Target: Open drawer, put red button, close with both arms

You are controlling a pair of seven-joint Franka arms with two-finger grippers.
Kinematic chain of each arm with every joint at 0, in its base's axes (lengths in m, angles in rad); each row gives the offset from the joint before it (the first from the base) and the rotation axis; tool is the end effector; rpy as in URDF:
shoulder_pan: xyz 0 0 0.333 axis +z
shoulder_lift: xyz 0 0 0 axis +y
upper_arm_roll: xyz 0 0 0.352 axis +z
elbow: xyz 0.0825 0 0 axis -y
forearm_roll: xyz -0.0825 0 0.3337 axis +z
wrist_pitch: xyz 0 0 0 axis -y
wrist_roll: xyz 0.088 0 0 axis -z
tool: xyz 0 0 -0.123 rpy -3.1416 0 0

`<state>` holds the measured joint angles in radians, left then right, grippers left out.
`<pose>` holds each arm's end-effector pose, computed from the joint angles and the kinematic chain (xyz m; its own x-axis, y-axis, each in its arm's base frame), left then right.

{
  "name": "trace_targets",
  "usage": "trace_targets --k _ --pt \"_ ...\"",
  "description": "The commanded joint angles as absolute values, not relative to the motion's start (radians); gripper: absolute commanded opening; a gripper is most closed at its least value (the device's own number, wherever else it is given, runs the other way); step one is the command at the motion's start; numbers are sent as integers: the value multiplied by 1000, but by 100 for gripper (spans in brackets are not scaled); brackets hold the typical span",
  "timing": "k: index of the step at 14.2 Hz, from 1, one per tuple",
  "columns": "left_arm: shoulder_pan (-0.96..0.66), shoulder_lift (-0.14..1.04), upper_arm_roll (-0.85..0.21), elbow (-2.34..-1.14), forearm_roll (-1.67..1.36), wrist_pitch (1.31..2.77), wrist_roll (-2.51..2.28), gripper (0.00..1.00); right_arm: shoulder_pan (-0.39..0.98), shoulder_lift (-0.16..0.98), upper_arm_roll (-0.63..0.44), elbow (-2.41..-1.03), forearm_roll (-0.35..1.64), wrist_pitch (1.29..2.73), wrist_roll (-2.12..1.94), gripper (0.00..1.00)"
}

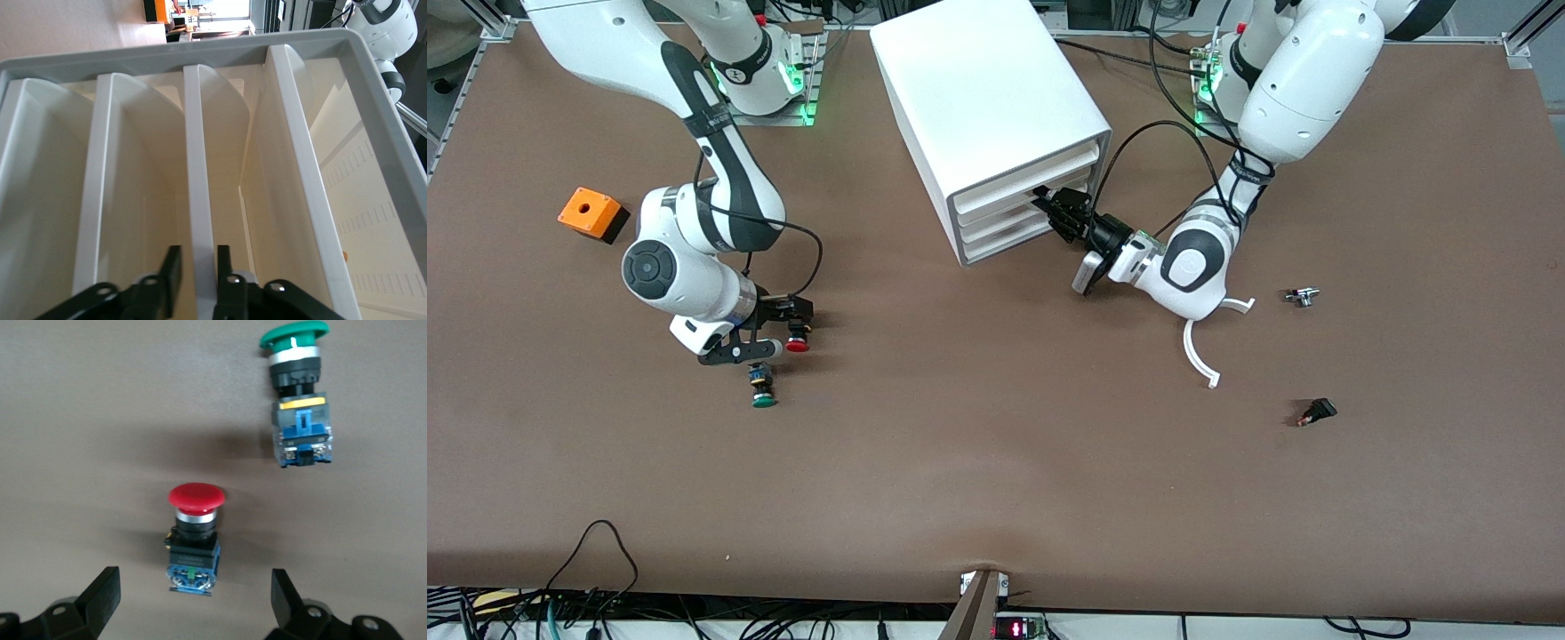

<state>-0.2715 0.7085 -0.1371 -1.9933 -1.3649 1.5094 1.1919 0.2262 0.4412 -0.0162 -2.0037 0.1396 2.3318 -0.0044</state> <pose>0.4330 -0.3181 0.2101 0.8318 -0.5501 0.0743 -0.0317 0.0867 0.9957 0.5625 0.1245 0.2811 0.9863 0.1173 -0.1161 0.1081 -0.9907 -0.0829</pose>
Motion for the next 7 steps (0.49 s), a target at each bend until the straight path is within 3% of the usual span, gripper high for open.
trace_targets --k 1,7 --pt "-302 689 -133 -2026 -1396 1545 1218 12 230 448 -44 -2011 150 2347 5 100" --pt "-275 687 -127 -2010 -1391 1548 1204 8 250 469 -46 -2002 150 2347 32 100"
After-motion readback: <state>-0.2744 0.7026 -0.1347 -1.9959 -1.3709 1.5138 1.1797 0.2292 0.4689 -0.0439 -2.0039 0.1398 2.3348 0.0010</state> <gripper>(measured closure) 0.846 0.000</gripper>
